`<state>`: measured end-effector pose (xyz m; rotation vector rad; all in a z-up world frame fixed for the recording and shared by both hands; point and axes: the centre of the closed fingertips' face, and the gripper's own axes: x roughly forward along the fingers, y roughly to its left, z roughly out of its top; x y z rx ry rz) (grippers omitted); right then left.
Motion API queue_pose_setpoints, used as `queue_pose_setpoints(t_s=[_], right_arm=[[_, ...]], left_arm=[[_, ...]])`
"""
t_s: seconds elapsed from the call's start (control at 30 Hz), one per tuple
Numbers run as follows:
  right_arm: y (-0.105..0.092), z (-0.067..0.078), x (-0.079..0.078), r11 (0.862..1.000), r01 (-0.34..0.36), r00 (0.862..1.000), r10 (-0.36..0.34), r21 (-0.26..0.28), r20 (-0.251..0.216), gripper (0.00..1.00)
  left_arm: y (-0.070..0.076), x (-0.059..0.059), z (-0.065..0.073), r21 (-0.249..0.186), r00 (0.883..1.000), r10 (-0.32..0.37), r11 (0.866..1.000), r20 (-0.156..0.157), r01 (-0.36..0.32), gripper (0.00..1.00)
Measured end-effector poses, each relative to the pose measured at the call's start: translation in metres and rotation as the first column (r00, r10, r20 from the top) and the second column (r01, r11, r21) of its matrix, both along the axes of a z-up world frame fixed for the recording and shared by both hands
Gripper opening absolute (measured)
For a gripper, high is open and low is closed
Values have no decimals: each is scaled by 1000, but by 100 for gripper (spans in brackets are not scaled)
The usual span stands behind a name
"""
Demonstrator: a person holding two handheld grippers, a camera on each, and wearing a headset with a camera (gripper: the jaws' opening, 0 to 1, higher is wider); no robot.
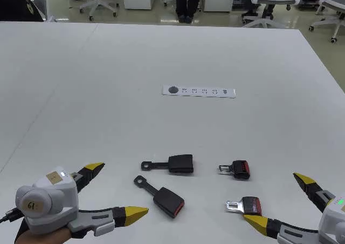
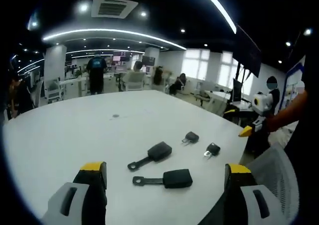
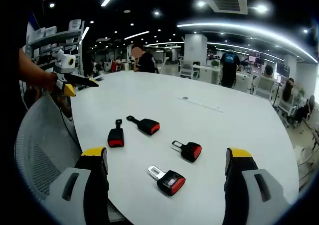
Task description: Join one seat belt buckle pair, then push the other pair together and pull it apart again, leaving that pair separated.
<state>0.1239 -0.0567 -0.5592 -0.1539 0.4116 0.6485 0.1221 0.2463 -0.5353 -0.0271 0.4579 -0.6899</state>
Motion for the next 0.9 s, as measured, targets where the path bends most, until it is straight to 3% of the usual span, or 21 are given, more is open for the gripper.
queue_pose_setpoints(t_s=[0.23, 0.5, 0.9], right_arm=[[1, -2, 4, 1000, 0, 1000, 0, 6, -20, 97], [4, 1, 5, 1000, -2, 1000, 2, 7, -3, 99], [1, 0, 2, 1000, 0, 1000, 0, 3, -9, 99]], left_arm=[[-1, 2, 4, -1, 1000, -2, 1000, 3, 2, 100], [-3, 2, 8, 2, 1000, -5, 1000, 6, 5, 100], [-2, 1, 3, 19, 1000, -12, 1000, 3, 11, 100]])
